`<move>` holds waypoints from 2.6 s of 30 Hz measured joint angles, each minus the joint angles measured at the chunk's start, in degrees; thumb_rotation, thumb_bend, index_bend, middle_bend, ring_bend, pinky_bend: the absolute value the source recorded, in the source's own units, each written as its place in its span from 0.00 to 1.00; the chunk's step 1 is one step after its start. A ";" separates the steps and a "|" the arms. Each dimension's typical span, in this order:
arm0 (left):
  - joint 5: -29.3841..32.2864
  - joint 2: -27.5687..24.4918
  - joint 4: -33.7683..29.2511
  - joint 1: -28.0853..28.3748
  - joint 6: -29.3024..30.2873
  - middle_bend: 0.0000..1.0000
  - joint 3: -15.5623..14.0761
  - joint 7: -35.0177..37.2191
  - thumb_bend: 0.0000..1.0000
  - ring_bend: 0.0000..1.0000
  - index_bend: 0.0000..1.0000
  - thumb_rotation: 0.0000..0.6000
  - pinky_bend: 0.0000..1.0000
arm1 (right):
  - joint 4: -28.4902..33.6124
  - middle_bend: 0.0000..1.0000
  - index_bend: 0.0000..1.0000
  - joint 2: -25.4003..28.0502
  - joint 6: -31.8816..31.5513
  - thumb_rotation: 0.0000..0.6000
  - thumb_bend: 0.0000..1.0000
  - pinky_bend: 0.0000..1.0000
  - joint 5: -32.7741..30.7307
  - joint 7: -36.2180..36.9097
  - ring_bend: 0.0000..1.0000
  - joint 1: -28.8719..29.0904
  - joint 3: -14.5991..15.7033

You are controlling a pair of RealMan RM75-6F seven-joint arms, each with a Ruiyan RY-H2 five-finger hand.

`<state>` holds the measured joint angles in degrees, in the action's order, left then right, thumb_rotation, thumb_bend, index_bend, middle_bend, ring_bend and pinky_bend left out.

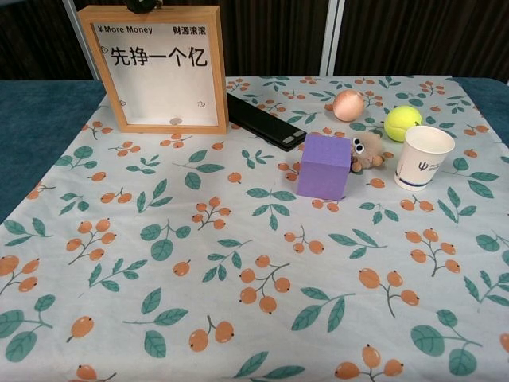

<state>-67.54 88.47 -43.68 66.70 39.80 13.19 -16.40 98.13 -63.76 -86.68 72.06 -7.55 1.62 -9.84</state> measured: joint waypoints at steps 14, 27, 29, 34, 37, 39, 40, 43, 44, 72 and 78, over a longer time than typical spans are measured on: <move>0.62 -0.23 -0.87 0.08 -0.25 0.13 0.42 -1.27 0.43 0.00 0.52 1.00 0.00 | 0.24 0.03 0.13 0.10 0.14 1.00 0.26 0.00 -0.20 -0.10 0.00 0.03 -0.02; 1.42 -0.62 -1.70 0.09 -0.14 0.12 0.80 -2.61 0.41 0.00 0.49 1.00 0.00 | 0.41 0.03 0.13 0.14 0.11 1.00 0.26 0.00 -0.41 -0.04 0.00 0.01 -0.10; 1.39 -0.80 -2.01 0.08 0.24 0.12 0.97 -2.50 0.41 0.00 0.49 1.00 0.00 | 0.44 0.03 0.13 0.14 0.13 1.00 0.26 0.00 -0.43 -0.04 0.00 0.03 -0.13; 1.35 -2.34 -4.34 -0.15 2.65 0.12 2.29 -1.32 0.41 0.00 0.49 1.00 0.00 | 0.31 0.03 0.13 0.08 0.25 1.00 0.26 0.00 -0.56 -0.04 0.00 0.10 -0.18; 1.52 -4.65 -7.88 -0.92 5.24 0.12 3.54 -0.44 0.41 0.00 0.48 1.00 0.00 | 0.27 0.03 0.13 0.09 0.16 1.00 0.26 0.00 -0.50 -0.01 0.00 0.12 -0.23; 1.72 -6.62 -10.91 -1.79 6.89 0.11 4.23 -0.02 0.41 0.00 0.46 1.00 0.00 | 0.29 0.03 0.13 0.09 0.15 1.00 0.26 0.00 -0.33 0.08 0.00 0.13 -0.20; 1.88 -8.16 -13.28 -2.57 8.07 0.11 4.62 0.14 0.41 0.00 0.44 1.00 0.00 | 0.29 0.03 0.13 0.09 0.14 1.00 0.26 0.00 -0.19 0.14 0.00 0.15 -0.18; 2.38 -12.41 -20.17 -5.21 11.10 0.10 5.24 0.22 0.41 0.00 0.38 1.00 0.00 | 0.05 0.03 0.13 0.08 0.15 1.00 0.26 0.00 0.57 0.49 0.00 0.26 -0.06; 2.56 -13.75 -22.41 -6.18 11.99 0.09 5.30 0.15 0.41 0.00 0.36 1.00 0.00 | -0.08 0.03 0.13 0.09 0.16 1.00 0.26 0.00 0.89 0.64 0.00 0.29 0.02; -6.36 -25.26 -50.32 -47.35 41.03 0.00 -11.12 18.02 0.36 0.00 0.10 1.00 0.00 | -7.48 0.03 0.13 0.13 0.00 1.00 0.26 0.00 16.76 3.19 0.00 2.71 5.23; -10.47 -22.63 -47.73 -50.95 45.30 0.00 -12.55 18.97 0.33 0.00 0.10 1.00 0.00 | -8.80 0.03 0.13 -0.44 -0.26 1.00 0.26 0.00 18.54 1.92 0.00 3.27 5.81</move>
<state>-78.01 65.84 -91.41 15.75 85.10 0.64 2.58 89.32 -64.20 -86.94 90.60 -5.64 4.89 -4.04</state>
